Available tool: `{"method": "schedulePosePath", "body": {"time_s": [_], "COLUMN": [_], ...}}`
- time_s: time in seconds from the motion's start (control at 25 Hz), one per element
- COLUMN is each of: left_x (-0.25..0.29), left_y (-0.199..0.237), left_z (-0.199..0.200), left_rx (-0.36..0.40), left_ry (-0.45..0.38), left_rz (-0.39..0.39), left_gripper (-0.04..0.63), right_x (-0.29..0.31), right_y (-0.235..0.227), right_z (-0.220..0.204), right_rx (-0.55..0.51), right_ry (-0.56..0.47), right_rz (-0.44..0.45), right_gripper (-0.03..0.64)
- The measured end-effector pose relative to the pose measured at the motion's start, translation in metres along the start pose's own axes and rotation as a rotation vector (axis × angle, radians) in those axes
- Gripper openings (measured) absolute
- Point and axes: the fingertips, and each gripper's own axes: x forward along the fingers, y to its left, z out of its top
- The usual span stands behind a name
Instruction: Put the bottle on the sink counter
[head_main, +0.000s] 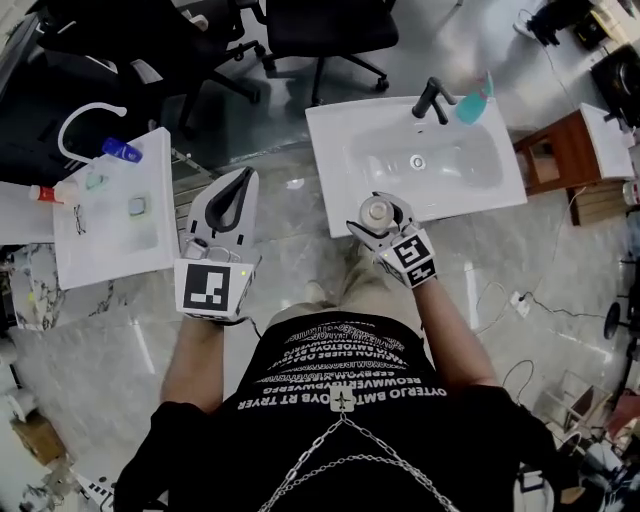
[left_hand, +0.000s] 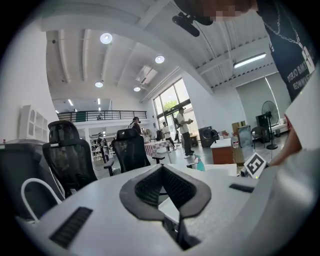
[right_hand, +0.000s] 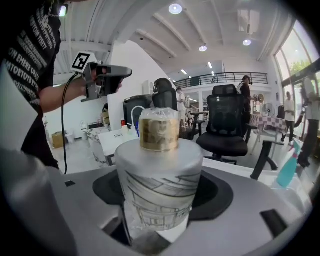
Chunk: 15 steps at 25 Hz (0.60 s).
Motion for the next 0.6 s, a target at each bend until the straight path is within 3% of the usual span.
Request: {"method": "schedulePosePath", "body": {"time_s": [0.32, 0.6], "left_x": [0.036, 0.050], "left_y": [0.012, 0.013], "left_z": [-0.015, -0.054], "left_rx": [-0.017, -0.065], "left_ry": [0.067, 0.149], "left_rz": [0.101, 0.137], "left_gripper": [0.005, 0.005], "right_x": [0.057, 0.097], "right_y": [-0.004, -0.004], "right_z": [-0.057, -0.094], "right_rx": [-0.007, -0.007], "right_ry": [0.068, 0.103], "right_rz": [0.188, 0.268], "right_gripper": [0.334, 0.334]}}
